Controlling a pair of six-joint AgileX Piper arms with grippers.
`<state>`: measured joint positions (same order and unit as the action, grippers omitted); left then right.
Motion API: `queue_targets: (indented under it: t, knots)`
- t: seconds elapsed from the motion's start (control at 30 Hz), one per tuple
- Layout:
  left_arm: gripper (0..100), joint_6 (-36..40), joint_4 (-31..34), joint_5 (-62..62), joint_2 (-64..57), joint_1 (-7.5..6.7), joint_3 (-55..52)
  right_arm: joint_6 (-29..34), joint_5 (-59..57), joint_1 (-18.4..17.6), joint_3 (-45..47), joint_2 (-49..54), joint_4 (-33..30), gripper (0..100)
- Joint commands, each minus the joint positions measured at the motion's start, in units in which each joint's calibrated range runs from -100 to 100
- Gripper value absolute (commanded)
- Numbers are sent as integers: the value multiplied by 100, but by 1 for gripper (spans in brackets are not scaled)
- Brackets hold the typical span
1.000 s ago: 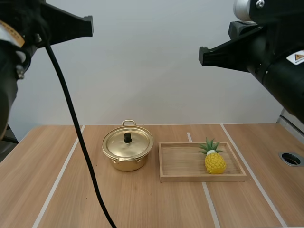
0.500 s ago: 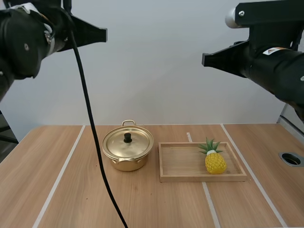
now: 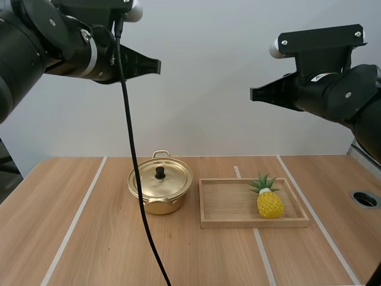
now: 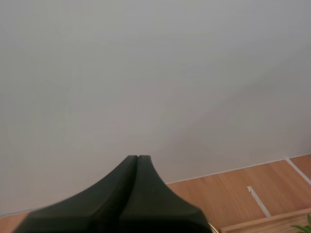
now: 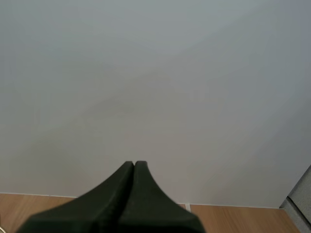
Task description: Open the pot, put the pineapple inside, and close it
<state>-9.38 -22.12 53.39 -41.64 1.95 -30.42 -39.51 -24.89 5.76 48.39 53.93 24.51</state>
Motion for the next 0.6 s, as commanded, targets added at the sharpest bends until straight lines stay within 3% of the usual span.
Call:
queue_targets:
  t: [0.0,0.2,0.57]
  knots:
    - [0,-227,-137,-31,215,-23,60,66,50,27,-51,16,-54,0]
    - [0,-579,-259,56,619,-23,94,66,35,181,-51,-114,-128,0]
    - [0,-610,-357,1301,908,-23,610,66,-485,209,-51,-207,-155,0]
